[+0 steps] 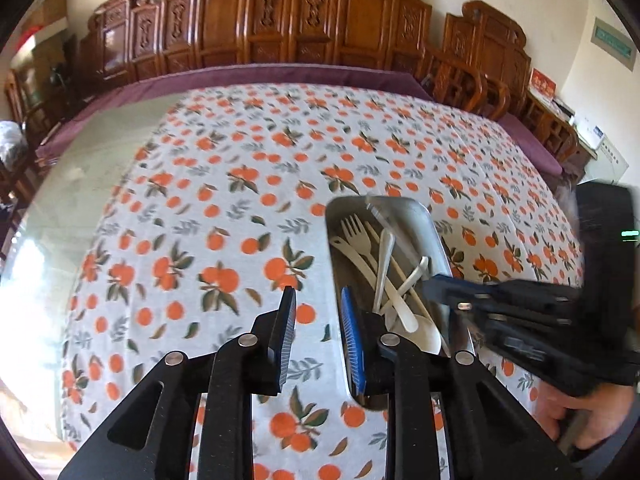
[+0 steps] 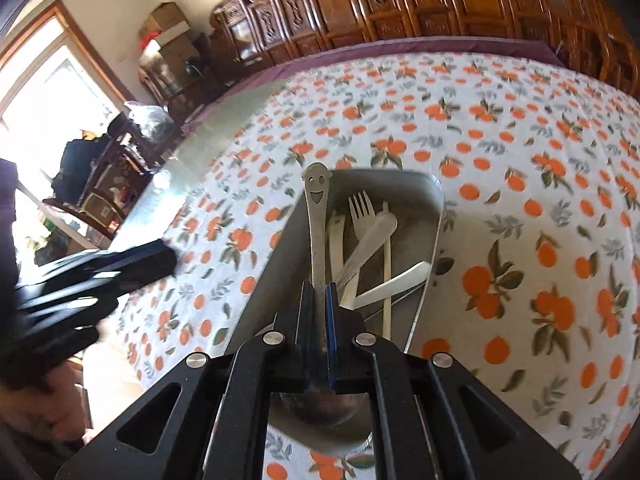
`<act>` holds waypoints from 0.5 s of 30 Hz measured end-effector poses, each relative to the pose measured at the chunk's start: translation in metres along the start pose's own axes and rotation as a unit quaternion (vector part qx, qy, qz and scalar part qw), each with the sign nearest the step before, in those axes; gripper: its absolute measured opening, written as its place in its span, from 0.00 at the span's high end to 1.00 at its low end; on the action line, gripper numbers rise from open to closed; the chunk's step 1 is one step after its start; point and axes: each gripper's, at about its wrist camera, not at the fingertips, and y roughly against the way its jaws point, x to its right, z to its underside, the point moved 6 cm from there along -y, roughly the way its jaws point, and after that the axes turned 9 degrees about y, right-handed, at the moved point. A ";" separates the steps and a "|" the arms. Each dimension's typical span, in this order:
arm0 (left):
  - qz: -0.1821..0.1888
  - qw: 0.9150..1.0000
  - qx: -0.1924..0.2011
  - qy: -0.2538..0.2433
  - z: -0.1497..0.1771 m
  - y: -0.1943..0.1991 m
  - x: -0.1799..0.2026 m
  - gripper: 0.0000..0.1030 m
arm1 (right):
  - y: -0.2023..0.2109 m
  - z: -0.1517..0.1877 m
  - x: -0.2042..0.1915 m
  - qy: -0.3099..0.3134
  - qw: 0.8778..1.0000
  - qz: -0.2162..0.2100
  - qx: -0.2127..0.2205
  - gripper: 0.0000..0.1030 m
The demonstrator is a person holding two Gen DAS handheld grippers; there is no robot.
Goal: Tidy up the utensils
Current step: 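Lower the metal spoon into the grey tray and open the right tool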
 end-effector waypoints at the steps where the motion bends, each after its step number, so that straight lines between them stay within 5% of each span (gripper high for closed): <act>1: 0.000 1.000 0.004 0.002 0.000 0.005 -0.002 0.78 | -0.005 0.000 0.001 0.000 1.000 0.010 -0.003 0.93; 10: -0.007 0.999 0.053 -0.009 0.001 0.056 -0.003 0.62 | 0.015 -0.003 0.003 0.030 0.998 0.060 0.016 0.83; 15: 0.005 0.995 0.099 -0.019 0.002 0.092 0.014 0.32 | 0.094 -0.002 -0.006 0.070 0.991 0.077 0.079 0.77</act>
